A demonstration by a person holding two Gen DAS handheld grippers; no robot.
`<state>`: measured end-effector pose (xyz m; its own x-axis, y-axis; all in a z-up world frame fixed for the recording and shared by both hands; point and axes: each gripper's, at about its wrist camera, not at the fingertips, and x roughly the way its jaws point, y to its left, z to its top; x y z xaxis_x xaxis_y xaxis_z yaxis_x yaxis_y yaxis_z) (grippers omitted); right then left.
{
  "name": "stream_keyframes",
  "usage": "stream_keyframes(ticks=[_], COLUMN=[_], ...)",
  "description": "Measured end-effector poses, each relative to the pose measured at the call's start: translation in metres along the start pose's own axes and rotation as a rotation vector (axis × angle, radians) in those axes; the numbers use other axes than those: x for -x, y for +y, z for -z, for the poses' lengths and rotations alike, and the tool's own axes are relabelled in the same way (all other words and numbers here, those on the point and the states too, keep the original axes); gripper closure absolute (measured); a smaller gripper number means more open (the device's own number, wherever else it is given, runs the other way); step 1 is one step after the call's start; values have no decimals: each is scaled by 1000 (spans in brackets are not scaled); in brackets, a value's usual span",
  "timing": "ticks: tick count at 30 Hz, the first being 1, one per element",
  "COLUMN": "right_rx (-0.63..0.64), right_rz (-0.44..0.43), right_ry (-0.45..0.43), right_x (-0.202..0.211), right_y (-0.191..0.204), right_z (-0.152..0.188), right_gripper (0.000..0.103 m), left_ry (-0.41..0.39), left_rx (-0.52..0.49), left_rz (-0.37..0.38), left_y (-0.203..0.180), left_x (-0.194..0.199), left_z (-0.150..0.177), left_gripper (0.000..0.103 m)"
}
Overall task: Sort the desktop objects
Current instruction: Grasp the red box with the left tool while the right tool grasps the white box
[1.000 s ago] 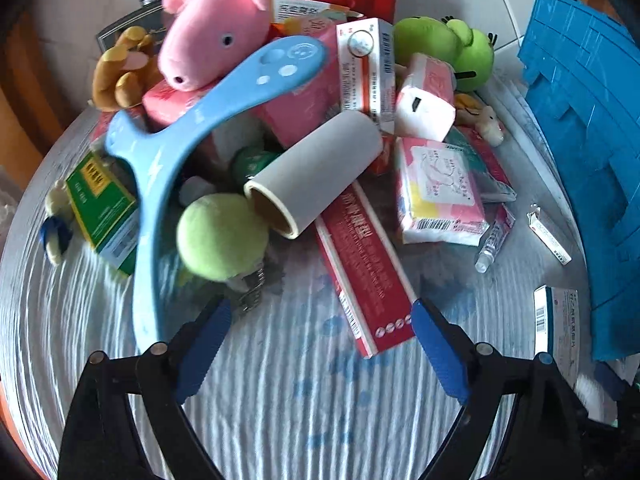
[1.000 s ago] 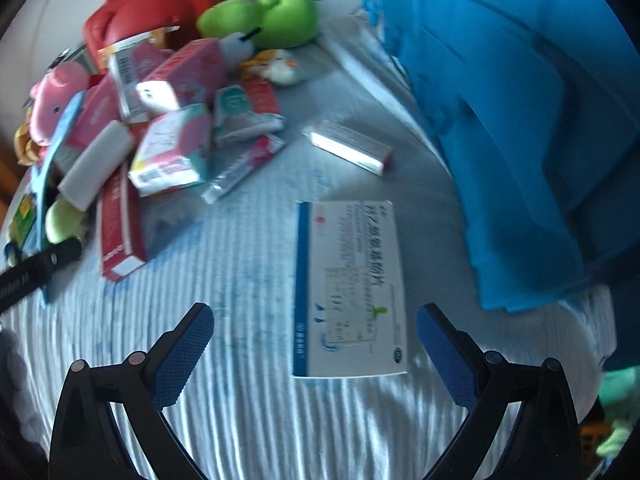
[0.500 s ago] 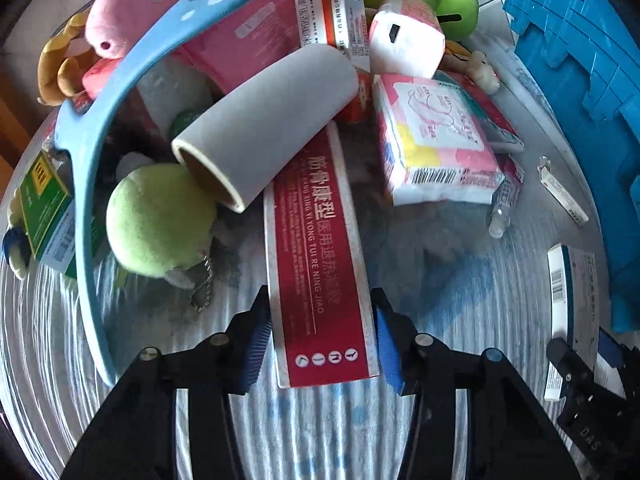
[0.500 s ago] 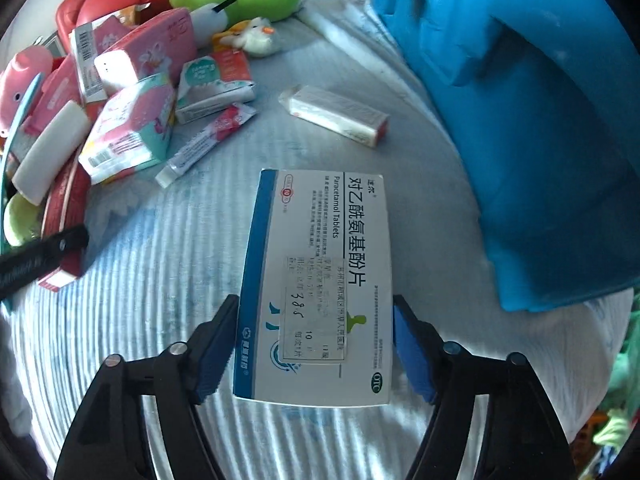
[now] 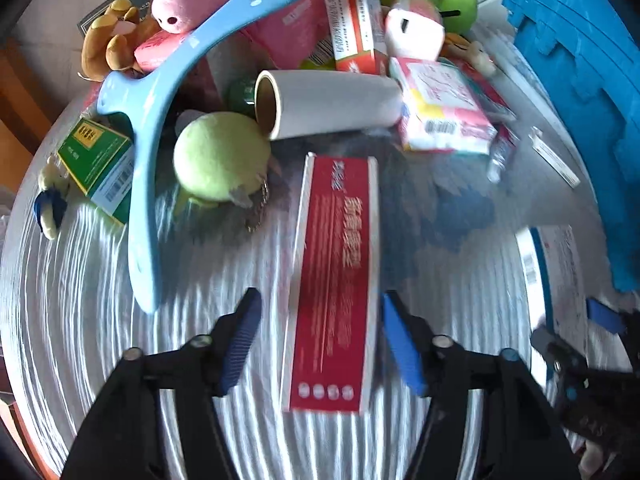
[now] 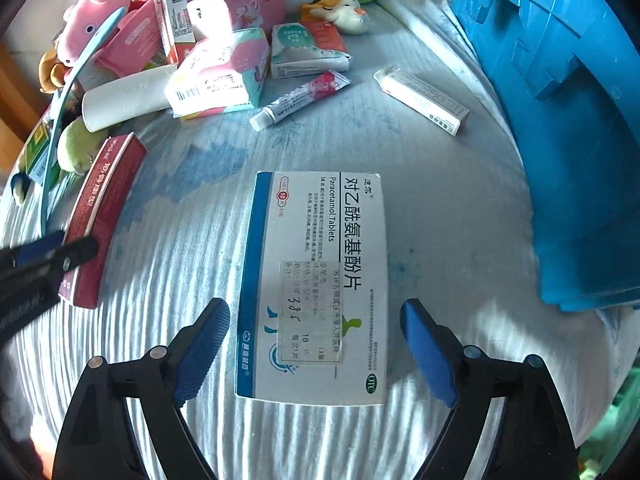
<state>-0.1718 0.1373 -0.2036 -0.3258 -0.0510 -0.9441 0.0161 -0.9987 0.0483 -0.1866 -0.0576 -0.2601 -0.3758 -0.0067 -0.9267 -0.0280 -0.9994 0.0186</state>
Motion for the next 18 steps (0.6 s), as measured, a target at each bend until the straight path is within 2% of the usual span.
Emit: stream_keyframes(ticks=[3, 6, 7, 8, 9, 10, 12, 13, 15, 16, 17, 18], right_rx=[-11, -9, -11, -13, -15, -14, -4, 8, 38, 44, 52, 64], right_rz=[-5, 0, -1, -4, -6, -5, -1, 11, 21, 0, -6, -1], right_ry=[10, 9, 9, 11, 17, 15, 16, 13, 6, 11, 8, 1], right_x=[-1, -1, -1, -2, -3, -2, -2, 0, 4, 6, 9, 13], right_y=[-3, -4, -4, -4, -4, -4, -1, 1, 5, 7, 9, 11], right_z=[-2, -4, -2, -3, -4, -4, -4, -4, -3, -2, -1, 0], right_gripper=[15, 15, 15, 15, 15, 15, 15, 20, 30, 31, 31, 31], left_ry=[31, 21, 27, 50, 91, 68, 81, 82, 57, 48, 48, 52], left_rx=[18, 60, 54, 30, 1, -18, -31, -33, -46, -50, -49, -43], left_rz=[-1, 15, 16, 19, 28, 21, 42, 45, 54, 58, 65, 75], left_y=[-4, -1, -2, -5, -9, -12, -13, -13, -15, -16, -16, -15], left_x=[-21, -22, -23, -25, -28, -25, -24, -22, -14, -9, -6, -5], left_z=[-12, -13, -12, -11, -8, -6, -3, -3, -2, -3, -3, -3], left_gripper=[37, 29, 20, 4, 0, 0, 0, 3, 26, 50, 59, 59])
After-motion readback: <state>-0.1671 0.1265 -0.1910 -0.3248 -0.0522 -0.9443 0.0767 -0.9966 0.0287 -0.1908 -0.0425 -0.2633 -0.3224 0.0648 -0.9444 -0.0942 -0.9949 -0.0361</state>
